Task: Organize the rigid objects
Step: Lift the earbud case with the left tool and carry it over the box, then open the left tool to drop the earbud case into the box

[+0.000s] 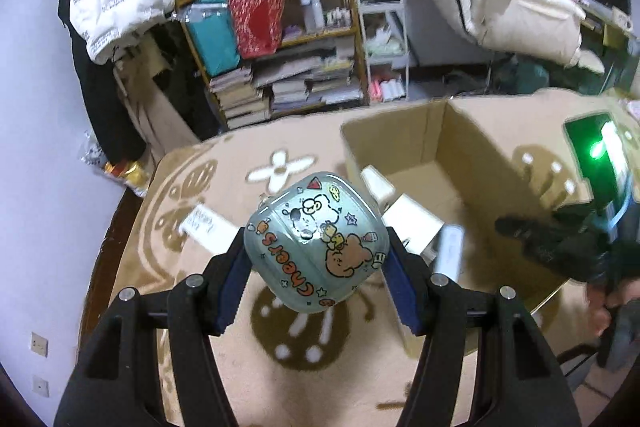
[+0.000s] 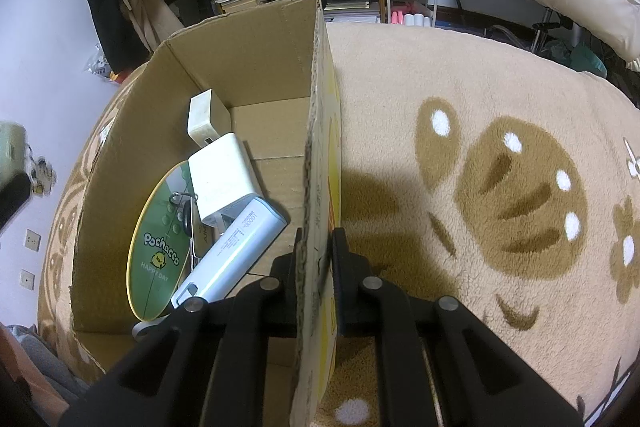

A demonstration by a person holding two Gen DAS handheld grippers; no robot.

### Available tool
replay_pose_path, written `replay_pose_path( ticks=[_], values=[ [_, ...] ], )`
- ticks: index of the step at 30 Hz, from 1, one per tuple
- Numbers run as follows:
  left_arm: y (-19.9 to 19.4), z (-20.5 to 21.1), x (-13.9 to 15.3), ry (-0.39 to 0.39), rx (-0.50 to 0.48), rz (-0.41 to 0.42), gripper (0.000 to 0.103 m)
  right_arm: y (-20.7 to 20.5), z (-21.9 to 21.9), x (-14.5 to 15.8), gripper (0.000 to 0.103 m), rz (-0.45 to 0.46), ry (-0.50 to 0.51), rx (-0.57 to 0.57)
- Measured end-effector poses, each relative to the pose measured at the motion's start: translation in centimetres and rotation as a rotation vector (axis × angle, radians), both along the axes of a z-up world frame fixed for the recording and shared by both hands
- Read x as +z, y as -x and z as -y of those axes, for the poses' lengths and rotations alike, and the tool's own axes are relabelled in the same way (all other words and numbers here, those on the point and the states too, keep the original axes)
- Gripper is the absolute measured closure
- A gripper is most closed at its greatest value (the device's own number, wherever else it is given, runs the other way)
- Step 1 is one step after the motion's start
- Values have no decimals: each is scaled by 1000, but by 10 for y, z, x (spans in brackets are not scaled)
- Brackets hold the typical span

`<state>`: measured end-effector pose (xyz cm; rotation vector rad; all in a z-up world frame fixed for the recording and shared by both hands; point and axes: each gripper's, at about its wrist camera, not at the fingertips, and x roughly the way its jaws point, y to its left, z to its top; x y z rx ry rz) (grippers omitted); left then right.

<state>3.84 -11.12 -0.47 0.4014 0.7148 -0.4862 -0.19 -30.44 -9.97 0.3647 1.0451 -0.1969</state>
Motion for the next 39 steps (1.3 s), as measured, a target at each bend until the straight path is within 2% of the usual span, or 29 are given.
replay_pose_path(
  ticks=[8, 14, 19, 21, 25, 30, 33, 35, 39],
  values=[
    [7, 23, 32, 1, -18, 70, 41, 0, 0, 0, 92, 0, 1, 1],
    [7, 40, 46, 74, -60, 54, 41, 0, -1, 0, 92, 0, 0, 0],
    [3, 59, 33, 59, -73, 39, 41, 0, 0, 0, 92, 0, -1, -1],
    [-3, 60, 22, 100, -91, -7, 41, 0, 0, 0, 92, 0, 0, 0],
    [-13, 65, 0, 132, -90, -99, 41, 0, 0, 0, 92, 0, -1, 0],
    [-12, 75, -21, 114, -115, -152, 41, 0, 0, 0, 92, 0, -1, 0],
    [-9, 81, -30, 83, -117, -156, 41, -1, 0, -1, 92, -3, 2, 0],
    [-9, 83, -36, 60, -108, -157, 41, -2, 1, -1, 92, -4, 1, -1],
    [-15, 77, -44, 63, -72, -202, 41, -2, 1, -1, 92, -4, 1, 0]
  ],
)
